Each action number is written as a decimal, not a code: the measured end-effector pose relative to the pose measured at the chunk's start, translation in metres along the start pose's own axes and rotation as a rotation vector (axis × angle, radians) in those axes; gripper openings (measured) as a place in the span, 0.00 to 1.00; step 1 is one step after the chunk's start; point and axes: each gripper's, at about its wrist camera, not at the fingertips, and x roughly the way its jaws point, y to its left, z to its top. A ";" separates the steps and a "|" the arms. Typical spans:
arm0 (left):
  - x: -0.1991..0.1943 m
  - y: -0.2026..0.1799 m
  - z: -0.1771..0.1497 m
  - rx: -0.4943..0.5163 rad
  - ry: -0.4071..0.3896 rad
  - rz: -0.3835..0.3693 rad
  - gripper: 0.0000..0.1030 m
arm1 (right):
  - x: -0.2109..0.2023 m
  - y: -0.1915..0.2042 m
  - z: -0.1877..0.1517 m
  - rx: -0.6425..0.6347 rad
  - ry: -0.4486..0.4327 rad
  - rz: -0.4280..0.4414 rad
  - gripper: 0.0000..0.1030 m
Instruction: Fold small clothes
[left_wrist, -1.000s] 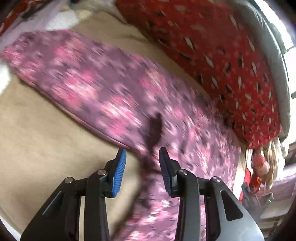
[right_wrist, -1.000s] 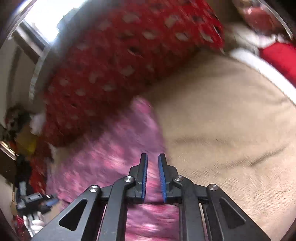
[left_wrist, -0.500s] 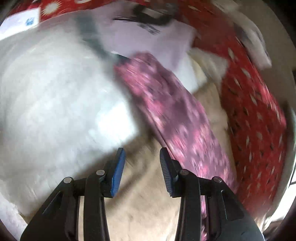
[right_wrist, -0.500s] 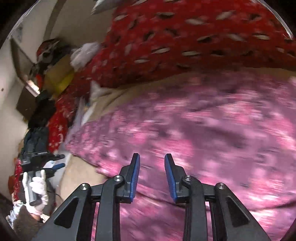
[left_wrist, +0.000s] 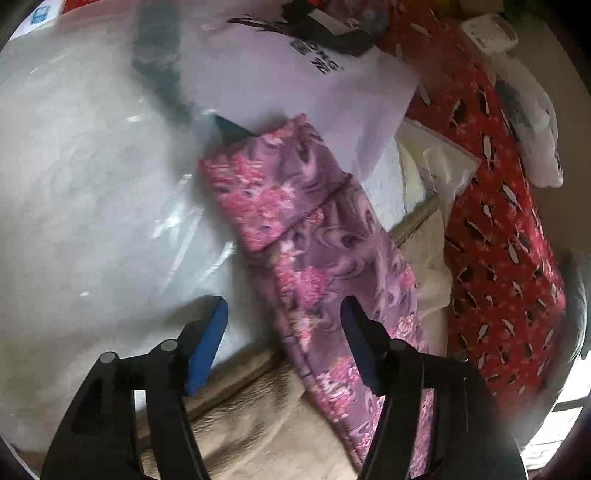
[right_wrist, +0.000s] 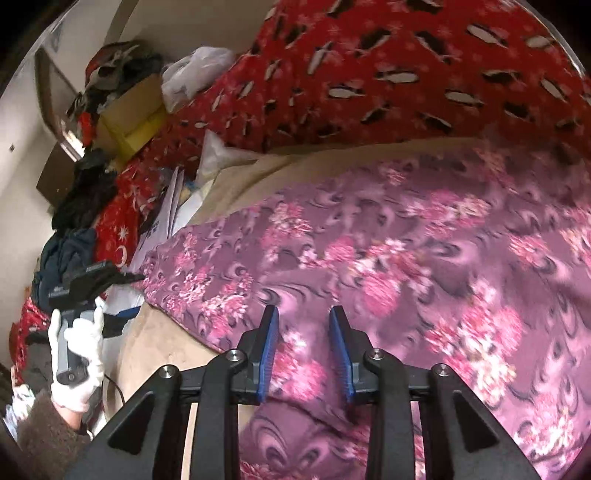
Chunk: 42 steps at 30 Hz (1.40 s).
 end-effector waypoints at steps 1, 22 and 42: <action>0.001 -0.004 0.000 0.015 0.009 -0.006 0.55 | 0.005 0.000 0.000 0.001 0.021 -0.001 0.31; -0.083 -0.192 -0.154 0.569 -0.023 -0.197 0.02 | -0.078 -0.063 -0.026 0.021 -0.093 -0.176 0.32; 0.024 -0.192 -0.298 0.657 0.339 -0.147 0.14 | -0.115 -0.140 -0.061 0.113 -0.118 -0.144 0.34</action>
